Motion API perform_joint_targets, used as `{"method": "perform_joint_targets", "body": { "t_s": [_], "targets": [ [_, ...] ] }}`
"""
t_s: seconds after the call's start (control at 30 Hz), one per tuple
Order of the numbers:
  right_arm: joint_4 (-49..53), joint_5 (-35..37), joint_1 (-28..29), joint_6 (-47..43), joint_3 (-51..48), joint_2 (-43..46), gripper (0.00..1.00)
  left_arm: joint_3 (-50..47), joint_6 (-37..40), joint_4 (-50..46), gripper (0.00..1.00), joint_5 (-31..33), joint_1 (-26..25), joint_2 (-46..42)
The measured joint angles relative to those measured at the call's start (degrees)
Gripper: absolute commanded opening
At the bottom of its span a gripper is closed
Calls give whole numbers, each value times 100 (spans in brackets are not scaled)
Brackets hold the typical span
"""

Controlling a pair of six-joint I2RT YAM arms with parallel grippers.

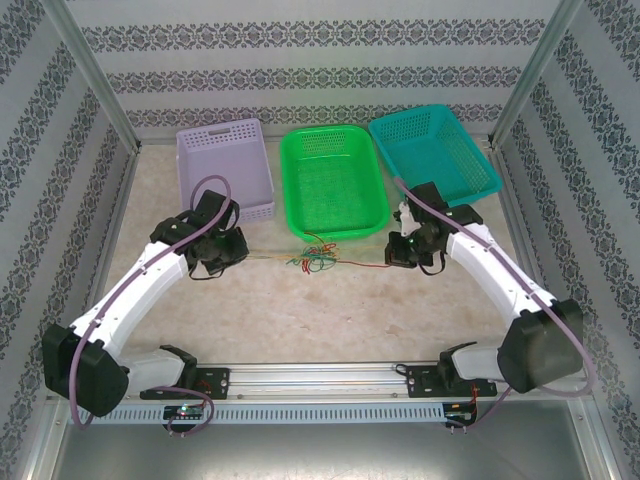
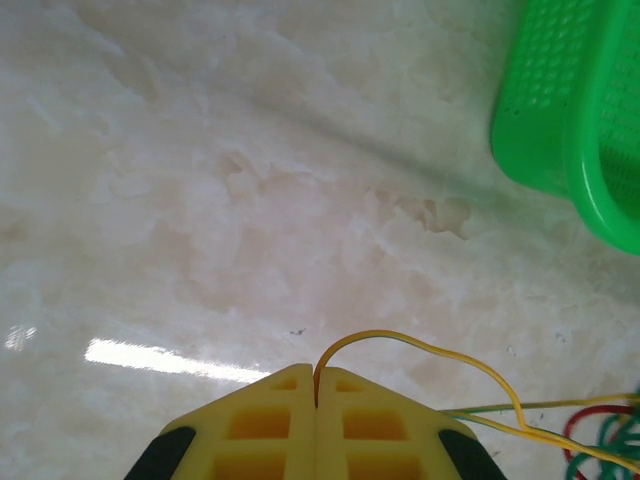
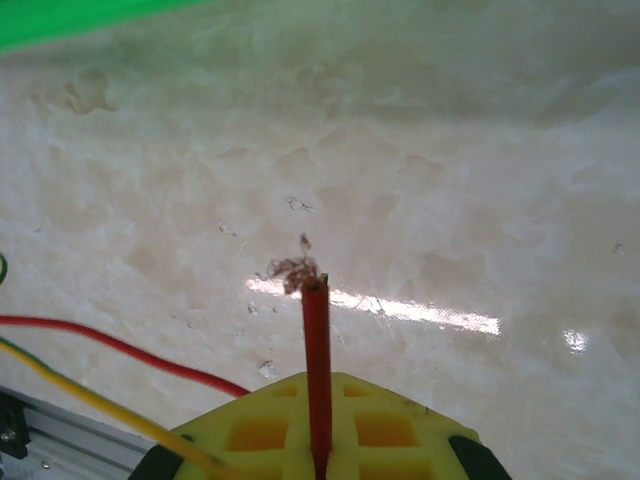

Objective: Untangle the cables

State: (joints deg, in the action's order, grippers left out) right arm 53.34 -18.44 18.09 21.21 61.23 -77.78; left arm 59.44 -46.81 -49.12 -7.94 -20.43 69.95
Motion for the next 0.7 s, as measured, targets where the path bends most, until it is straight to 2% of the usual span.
{"method": "perform_joint_targets", "body": {
  "t_s": [0.13, 0.27, 0.37, 0.5, 0.6, 0.7],
  "targets": [
    [-48, 42, 562, -31, -33, -767, 2, -481, -72, 291, 0, -420, -111, 234],
    [-190, 50, 918, 44, -306, -1102, 32, -807, -205, 570, 0, -778, -398, 645],
    [-219, 208, 918, 120, -323, -1060, 41, -966, -321, 680, 0, -933, -516, 789],
    [-216, 868, 1187, 278, -310, -540, 45, -975, -426, 841, 0, -1012, -546, 793],
    [-216, 1362, 1705, 507, -227, 107, 42, -975, -466, 907, 0, -1051, -546, 793],
    [-308, 1456, 2203, 977, -133, 492, 42, -975, -470, 942, 0, -1088, -551, 793]
  ]
}}
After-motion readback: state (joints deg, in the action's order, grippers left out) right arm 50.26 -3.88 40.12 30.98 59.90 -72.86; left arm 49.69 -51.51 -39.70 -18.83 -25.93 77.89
